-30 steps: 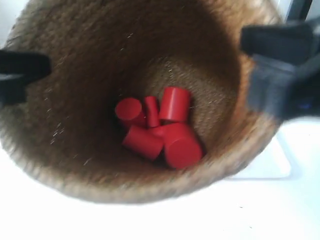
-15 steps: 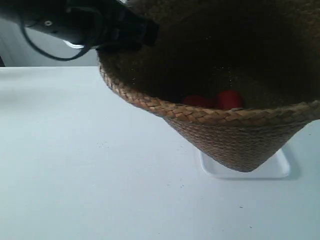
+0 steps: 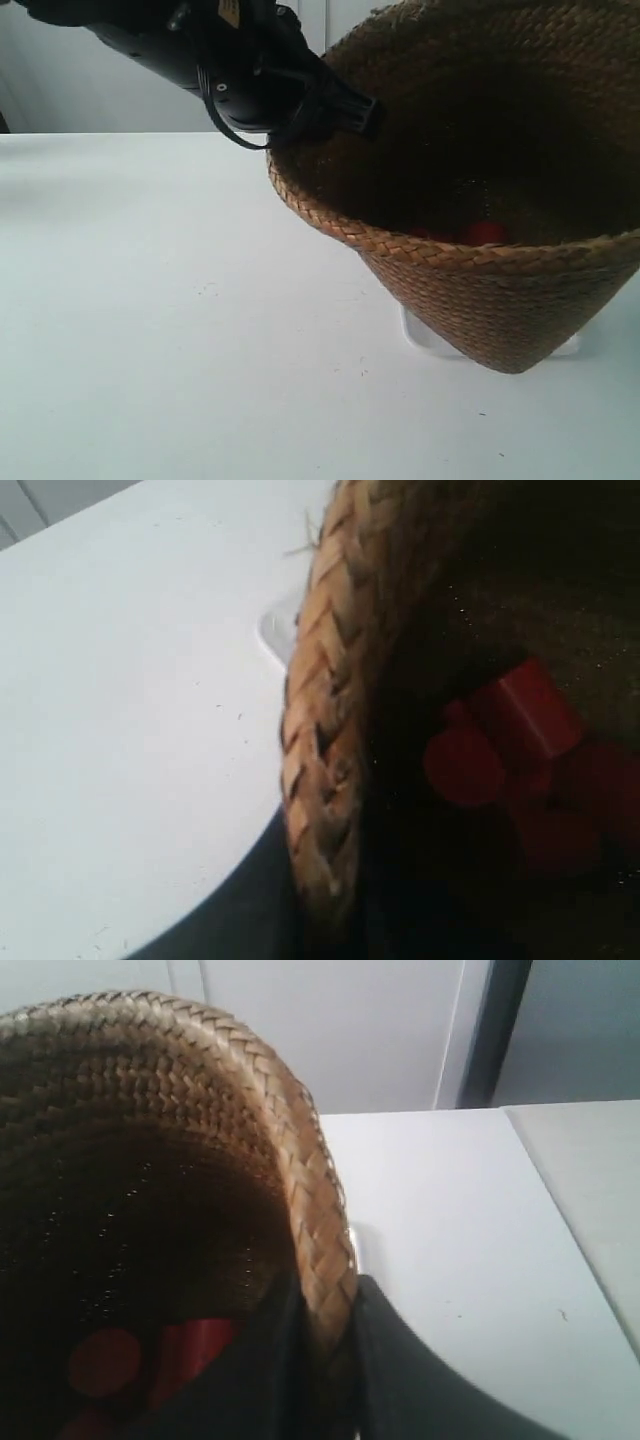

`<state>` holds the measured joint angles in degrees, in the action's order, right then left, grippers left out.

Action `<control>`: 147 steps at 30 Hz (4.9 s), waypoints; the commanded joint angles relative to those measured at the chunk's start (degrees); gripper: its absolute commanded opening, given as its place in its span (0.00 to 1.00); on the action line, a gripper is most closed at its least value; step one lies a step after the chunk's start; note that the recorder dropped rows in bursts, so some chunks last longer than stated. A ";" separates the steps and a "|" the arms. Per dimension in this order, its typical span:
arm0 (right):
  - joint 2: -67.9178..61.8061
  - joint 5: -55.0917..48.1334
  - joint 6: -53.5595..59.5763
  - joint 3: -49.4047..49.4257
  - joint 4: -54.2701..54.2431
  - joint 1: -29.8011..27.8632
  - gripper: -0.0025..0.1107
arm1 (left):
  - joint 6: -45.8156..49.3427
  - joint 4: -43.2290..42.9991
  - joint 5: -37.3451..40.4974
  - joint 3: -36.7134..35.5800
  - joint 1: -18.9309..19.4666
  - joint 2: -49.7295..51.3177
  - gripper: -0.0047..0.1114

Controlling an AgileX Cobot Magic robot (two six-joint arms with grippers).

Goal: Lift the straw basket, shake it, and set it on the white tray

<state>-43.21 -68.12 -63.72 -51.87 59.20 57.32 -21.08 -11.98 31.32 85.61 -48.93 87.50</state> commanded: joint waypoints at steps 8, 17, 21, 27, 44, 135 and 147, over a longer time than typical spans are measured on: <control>-17.44 3.80 5.26 -0.70 6.19 -20.51 0.02 | 3.34 -5.83 -2.74 -0.16 1.58 3.54 0.04; -23.47 27.82 13.36 -3.10 -10.90 -41.01 0.02 | 7.47 1.59 -5.93 2.59 6.54 10.07 0.04; -29.00 21.98 18.85 -6.98 -14.34 -45.71 0.02 | 15.08 11.22 -6.38 6.08 6.30 12.19 0.04; -33.74 22.12 26.71 -8.79 -21.27 -48.60 0.02 | 18.18 14.70 -2.28 9.91 6.66 15.89 0.04; -33.93 27.93 26.41 -8.79 -22.63 -51.00 0.56 | 19.44 16.04 -3.23 10.63 7.12 18.54 0.51; 43.21 10.18 30.52 -2.67 -32.43 -45.86 0.40 | 13.49 -1.25 -53.68 -75.86 7.53 -74.85 0.77; 43.21 9.93 30.52 -2.67 -32.43 -45.86 0.40 | 10.62 -2.12 -47.76 -75.97 7.53 -74.85 0.77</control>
<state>-0.03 -58.29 -33.43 -54.26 26.64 11.33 -11.06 -13.36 -16.43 9.87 -41.47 12.92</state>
